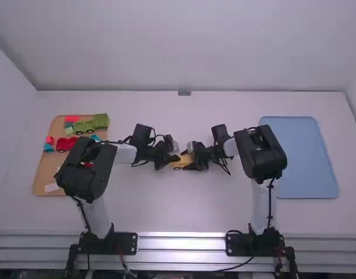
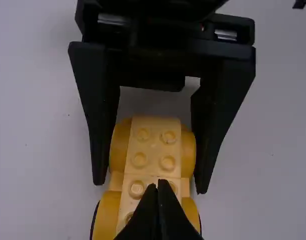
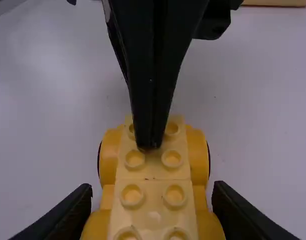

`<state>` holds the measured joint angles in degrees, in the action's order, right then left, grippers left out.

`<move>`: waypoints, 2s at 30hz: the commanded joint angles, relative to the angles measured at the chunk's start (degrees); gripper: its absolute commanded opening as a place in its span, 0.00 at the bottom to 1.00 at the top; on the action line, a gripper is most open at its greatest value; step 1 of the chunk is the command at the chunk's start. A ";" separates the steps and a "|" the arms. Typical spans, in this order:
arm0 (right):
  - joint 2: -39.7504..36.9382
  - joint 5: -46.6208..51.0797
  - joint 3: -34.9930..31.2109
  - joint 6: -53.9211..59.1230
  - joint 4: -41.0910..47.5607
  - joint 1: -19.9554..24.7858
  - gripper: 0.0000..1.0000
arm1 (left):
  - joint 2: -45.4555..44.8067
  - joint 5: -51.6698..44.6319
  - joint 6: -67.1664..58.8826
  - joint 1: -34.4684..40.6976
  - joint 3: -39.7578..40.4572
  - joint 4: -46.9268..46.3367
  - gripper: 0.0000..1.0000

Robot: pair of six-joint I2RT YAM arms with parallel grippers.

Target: Assemble lego blocks to make yellow taxi

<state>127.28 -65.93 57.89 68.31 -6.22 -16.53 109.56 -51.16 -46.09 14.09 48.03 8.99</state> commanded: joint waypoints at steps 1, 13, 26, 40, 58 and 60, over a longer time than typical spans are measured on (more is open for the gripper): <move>0.24 1.53 0.22 -1.01 0.66 -0.76 0.45 | 4.26 8.59 0.24 0.48 -1.70 -2.12 0.02; 0.22 1.86 0.24 -1.05 0.28 -0.66 0.45 | -9.84 1.31 6.60 -5.16 7.48 -3.65 0.21; -4.55 7.89 0.22 -7.82 0.33 -0.59 0.99 | -24.65 3.74 17.64 -13.33 12.17 -10.32 0.99; -28.52 27.56 0.22 -8.07 22.95 1.73 0.99 | -38.45 29.07 41.81 -13.84 12.17 -22.99 0.99; -36.35 26.97 0.48 -8.07 21.24 1.20 0.99 | -47.76 71.43 75.43 -18.47 30.10 -66.64 0.99; -36.96 24.94 1.01 -7.50 21.73 0.63 0.99 | -47.54 72.78 75.41 -18.69 30.53 -66.64 0.99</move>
<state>93.19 -37.95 57.84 60.27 15.29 -15.22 62.65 16.25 25.93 -4.03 77.19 -57.23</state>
